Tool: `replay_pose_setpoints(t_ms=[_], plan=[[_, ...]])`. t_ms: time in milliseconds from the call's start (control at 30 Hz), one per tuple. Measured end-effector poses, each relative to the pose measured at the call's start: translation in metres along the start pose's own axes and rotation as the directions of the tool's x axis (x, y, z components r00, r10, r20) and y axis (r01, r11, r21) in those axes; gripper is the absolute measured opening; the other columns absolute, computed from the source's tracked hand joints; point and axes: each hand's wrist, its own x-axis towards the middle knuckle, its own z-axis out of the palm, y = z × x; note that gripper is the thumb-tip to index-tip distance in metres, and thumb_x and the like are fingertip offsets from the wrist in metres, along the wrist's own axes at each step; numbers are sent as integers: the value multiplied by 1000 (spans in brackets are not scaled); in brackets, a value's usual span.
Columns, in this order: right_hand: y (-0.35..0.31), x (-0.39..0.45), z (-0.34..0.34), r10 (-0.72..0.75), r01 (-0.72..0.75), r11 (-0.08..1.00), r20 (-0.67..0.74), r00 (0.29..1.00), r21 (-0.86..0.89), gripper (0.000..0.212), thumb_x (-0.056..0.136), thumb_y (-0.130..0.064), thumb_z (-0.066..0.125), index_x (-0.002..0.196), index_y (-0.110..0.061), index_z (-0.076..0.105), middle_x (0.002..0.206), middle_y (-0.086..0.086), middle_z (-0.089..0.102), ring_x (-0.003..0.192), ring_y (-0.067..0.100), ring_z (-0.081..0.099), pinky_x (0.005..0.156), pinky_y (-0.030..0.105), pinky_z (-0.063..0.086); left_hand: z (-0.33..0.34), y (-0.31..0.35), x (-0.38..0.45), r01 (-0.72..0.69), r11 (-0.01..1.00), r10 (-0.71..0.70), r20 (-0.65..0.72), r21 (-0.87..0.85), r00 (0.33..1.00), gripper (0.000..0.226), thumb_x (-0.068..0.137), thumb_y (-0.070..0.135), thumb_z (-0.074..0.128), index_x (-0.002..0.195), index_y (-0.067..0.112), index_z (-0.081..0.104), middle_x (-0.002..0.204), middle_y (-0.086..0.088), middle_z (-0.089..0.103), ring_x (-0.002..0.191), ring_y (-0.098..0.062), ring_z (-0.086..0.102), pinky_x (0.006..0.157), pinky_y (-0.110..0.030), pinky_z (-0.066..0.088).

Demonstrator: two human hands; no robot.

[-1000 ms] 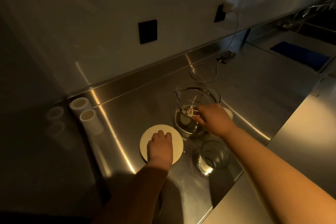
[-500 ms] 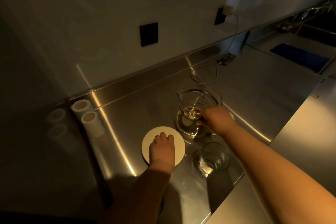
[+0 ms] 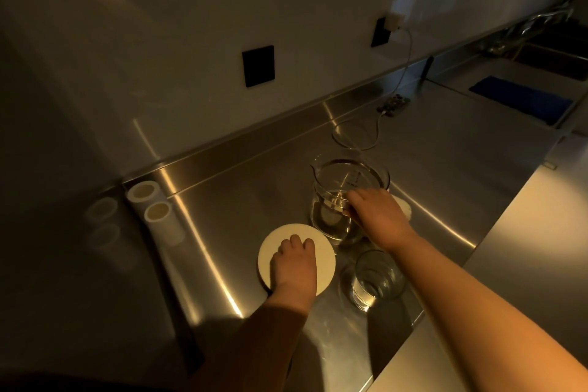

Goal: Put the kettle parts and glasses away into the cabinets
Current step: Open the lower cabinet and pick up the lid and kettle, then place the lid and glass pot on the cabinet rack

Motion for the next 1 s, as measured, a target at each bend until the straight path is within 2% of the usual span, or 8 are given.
replay_pose_setpoints(t_ms=[167, 267, 467, 567, 700, 867, 1000], plan=[[3, 2, -4, -8, 9, 999, -24, 1000, 33, 9, 87, -27, 58, 93, -21, 61, 82, -3, 63, 78, 15, 58, 73, 23, 36, -1, 2, -1, -9, 1000, 9, -3, -9, 1000, 71, 82, 19, 67, 139, 13, 26, 139, -16, 33, 126, -31, 36, 95, -38, 42], [2, 2, -6, -5, 5, 1000, 19, 1000, 5, 10, 85, -22, 62, 95, -22, 60, 83, -4, 63, 79, 14, 58, 73, 22, 35, -3, 2, -2, -8, 1000, 8, -8, -11, 1000, 69, 82, 19, 66, 138, 13, 26, 138, -16, 33, 126, -31, 36, 94, -38, 43], [1, -3, -7, -25, 26, 999, 38, 999, -36, 11, 82, -19, 64, 92, -22, 59, 83, -1, 64, 80, 20, 60, 75, 29, 40, -2, 3, -9, -5, 1000, 5, 1, -17, 1000, 69, 82, 17, 66, 138, 13, 27, 138, -16, 33, 125, -31, 37, 94, -37, 43], [1, -10, -14, -40, 44, 995, 50, 998, -89, 13, 86, -23, 61, 99, -22, 60, 90, -1, 65, 87, 20, 60, 82, 35, 43, -5, 2, -14, 18, 999, -18, 9, -28, 1000, 72, 81, 19, 67, 139, 13, 25, 139, -16, 32, 127, -31, 36, 96, -37, 43], [5, -12, -39, -52, 52, 991, 4, 999, -126, 14, 83, -23, 65, 97, -23, 60, 87, -3, 66, 83, 19, 62, 76, 34, 45, -17, 1, -19, 44, 999, -44, -41, -2, 998, 64, 85, 20, 61, 139, 14, 26, 138, -15, 33, 125, -29, 37, 95, -35, 42], [6, -19, -85, -117, 99, 976, -85, 989, -193, 27, 74, -19, 75, 95, -22, 59, 82, -2, 65, 75, 19, 63, 67, 34, 46, -50, -6, -28, 93, 996, -90, -117, 16, 989, 58, 88, 19, 56, 138, 12, 27, 137, -15, 34, 124, -29, 37, 93, -34, 42], [1, -31, -126, -132, 98, 968, -139, 981, -230, 28, 71, -20, 77, 91, -21, 57, 80, -2, 65, 73, 21, 63, 62, 29, 37, -85, -1, -47, 66, 997, -60, -182, 28, 981, 59, 88, 18, 57, 139, 13, 27, 138, -14, 34, 125, -28, 37, 95, -32, 40]])
